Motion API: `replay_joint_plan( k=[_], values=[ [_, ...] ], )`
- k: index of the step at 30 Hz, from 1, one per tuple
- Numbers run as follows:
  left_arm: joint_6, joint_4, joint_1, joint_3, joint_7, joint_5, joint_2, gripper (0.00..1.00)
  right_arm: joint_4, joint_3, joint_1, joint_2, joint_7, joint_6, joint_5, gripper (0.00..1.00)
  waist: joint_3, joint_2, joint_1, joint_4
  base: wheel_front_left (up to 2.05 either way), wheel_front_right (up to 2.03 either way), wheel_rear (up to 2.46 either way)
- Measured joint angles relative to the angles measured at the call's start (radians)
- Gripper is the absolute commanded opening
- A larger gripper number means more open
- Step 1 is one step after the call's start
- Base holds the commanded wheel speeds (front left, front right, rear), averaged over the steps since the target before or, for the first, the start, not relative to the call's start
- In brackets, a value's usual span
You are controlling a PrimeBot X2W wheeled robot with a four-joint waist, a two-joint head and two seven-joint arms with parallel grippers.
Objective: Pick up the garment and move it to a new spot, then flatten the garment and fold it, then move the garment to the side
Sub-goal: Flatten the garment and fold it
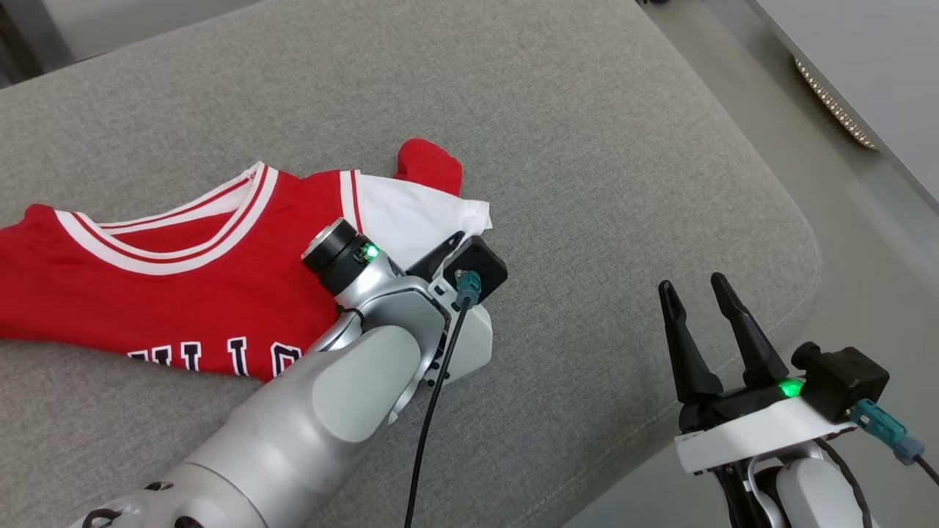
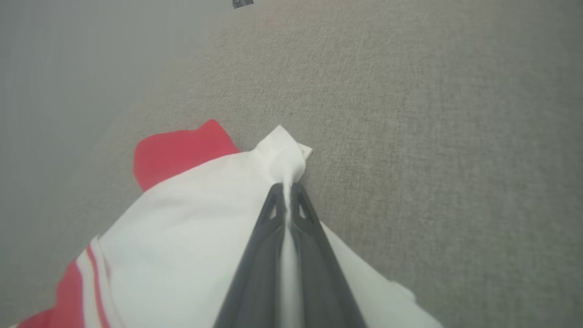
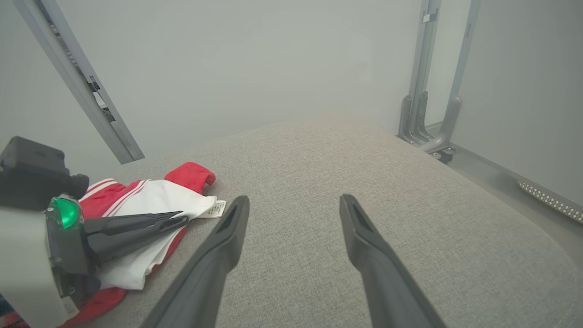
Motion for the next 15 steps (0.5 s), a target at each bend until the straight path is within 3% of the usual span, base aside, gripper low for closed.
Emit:
replay_joint_plan(
  k=[5, 9, 11, 14, 15],
  values=[
    [0.011, -0.053, 0.005, 0.036, -0.081, -0.094, 0.001, 0.00, 0.007, 0.012, -0.013, 0.001, 0.000, 0.000, -0.003, 1.00, -0.020, 0.0000, 0.0000, 0.008, 0.00, 0.00, 0.00],
    [-0.008, -0.133, 0.034, 0.073, -0.123, -0.220, 0.001, 0.00, 0.012, 0.014, -0.012, 0.000, 0.000, 0.000, -0.014, 1.00, -0.041, 0.0000, 0.0000, 0.035, 0.00, 0.00, 0.00],
    [-0.020, -0.162, 0.045, 0.079, -0.134, -0.274, 0.002, 0.07, 0.012, 0.019, -0.011, -0.002, 0.000, 0.000, -0.017, 1.00, -0.056, 0.0000, 0.0000, 0.049, 0.00, 0.00, 0.00],
    [-0.036, -0.188, 0.062, 0.077, -0.138, -0.352, 0.000, 0.00, 0.014, 0.026, -0.009, -0.006, 0.000, 0.000, -0.018, 1.00, -0.082, 0.0000, 0.0000, 0.066, 0.00, 0.00, 0.00],
    [-0.041, -0.187, 0.066, 0.070, -0.133, -0.365, 0.000, 0.07, 0.013, 0.027, -0.009, -0.007, 0.000, 0.000, -0.019, 1.00, -0.088, 0.0000, 0.0000, 0.071, 0.00, 0.00, 0.00]
  ],
)
